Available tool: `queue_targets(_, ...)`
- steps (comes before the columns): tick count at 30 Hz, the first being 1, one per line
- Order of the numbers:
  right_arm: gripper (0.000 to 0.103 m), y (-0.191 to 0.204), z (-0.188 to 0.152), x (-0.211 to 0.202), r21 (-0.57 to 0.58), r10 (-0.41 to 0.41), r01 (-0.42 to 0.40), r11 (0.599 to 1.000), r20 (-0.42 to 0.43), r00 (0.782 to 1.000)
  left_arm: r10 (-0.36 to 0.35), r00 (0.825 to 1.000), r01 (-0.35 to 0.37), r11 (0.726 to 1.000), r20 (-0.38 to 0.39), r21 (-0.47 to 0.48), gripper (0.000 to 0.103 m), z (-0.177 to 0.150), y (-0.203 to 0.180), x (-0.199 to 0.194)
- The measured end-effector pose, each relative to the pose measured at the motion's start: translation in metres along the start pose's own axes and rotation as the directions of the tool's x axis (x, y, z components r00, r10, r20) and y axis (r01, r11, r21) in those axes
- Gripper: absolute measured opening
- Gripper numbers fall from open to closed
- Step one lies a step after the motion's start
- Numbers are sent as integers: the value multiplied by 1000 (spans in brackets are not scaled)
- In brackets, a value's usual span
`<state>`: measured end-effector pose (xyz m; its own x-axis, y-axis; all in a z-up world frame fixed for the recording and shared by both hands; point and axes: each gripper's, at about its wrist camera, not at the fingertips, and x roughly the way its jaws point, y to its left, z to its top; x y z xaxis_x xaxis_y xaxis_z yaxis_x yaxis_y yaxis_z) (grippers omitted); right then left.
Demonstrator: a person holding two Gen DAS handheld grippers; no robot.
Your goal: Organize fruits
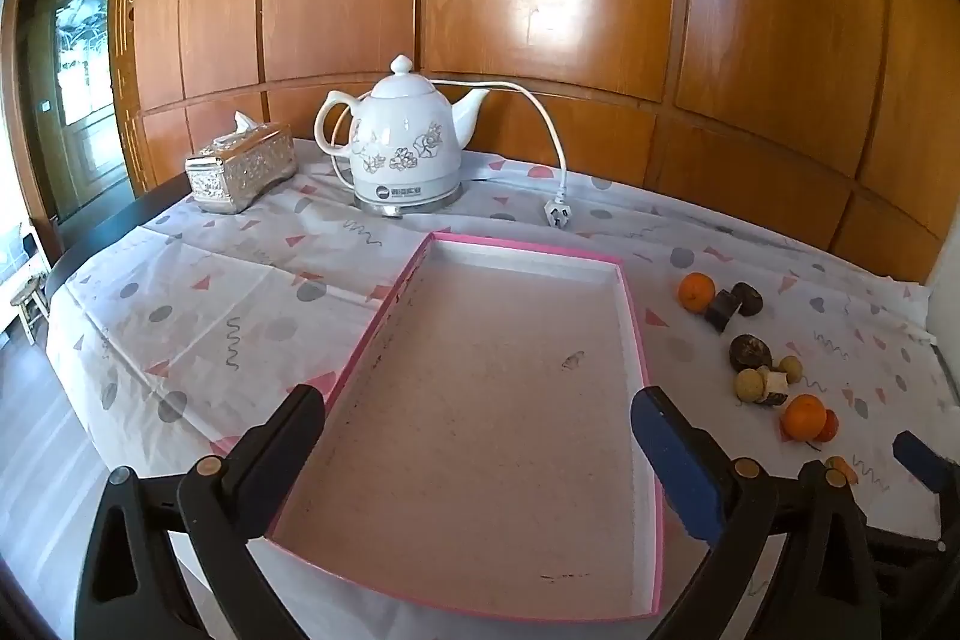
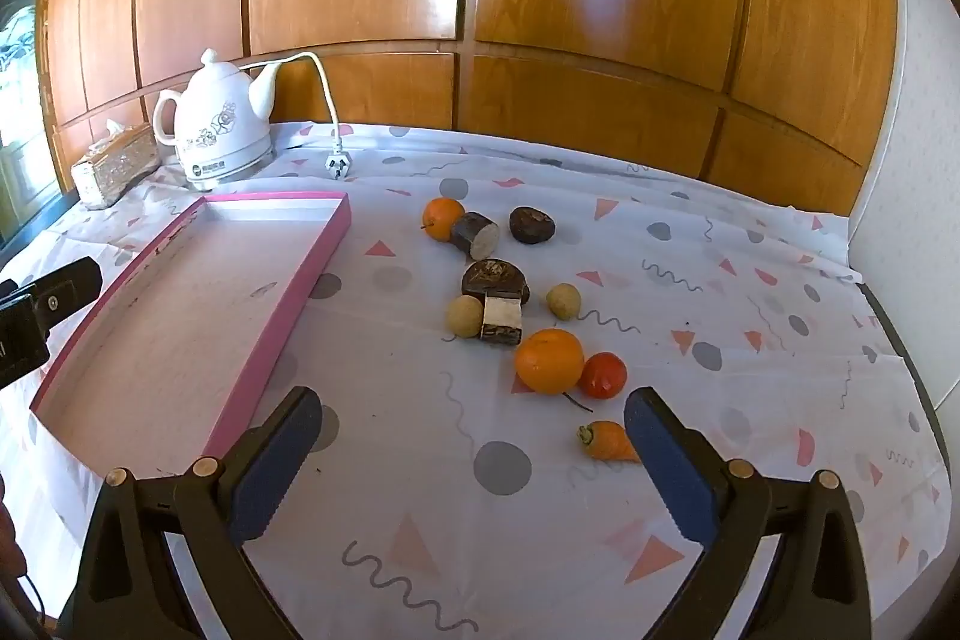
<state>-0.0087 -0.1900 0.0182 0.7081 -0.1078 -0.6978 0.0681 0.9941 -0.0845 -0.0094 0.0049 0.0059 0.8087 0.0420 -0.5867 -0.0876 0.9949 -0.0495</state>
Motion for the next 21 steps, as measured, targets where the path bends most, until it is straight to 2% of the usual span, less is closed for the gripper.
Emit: queue_targets(21, 103, -9, -2, -3, 17, 2, -2, 1000, -7, 1000, -8, 1000, 8, 1000, 0, 19, 103, 3, -7, -5)
